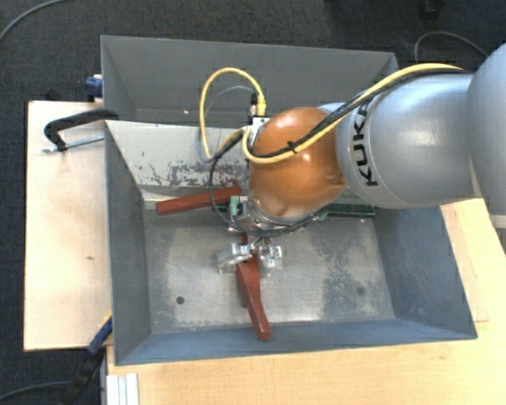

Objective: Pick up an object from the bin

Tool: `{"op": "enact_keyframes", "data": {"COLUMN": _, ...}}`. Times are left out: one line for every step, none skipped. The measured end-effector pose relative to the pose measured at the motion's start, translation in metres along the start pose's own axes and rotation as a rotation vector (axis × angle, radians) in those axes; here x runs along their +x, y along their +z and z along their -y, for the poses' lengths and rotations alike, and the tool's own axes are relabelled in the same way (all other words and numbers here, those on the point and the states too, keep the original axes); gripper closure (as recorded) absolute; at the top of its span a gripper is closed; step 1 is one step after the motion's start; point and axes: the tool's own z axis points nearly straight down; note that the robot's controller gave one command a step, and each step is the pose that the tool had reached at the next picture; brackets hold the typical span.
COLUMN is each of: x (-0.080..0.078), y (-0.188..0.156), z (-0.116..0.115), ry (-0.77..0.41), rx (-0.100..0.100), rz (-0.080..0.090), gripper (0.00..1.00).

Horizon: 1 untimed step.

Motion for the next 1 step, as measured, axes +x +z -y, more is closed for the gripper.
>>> {"op": "enact_keyframes", "data": {"x": -0.0067, "y": 0.0003, "z": 0.0016, "ry": -0.359, "rx": 0.001, "rz": 0.001, "gripper": 1.0}}
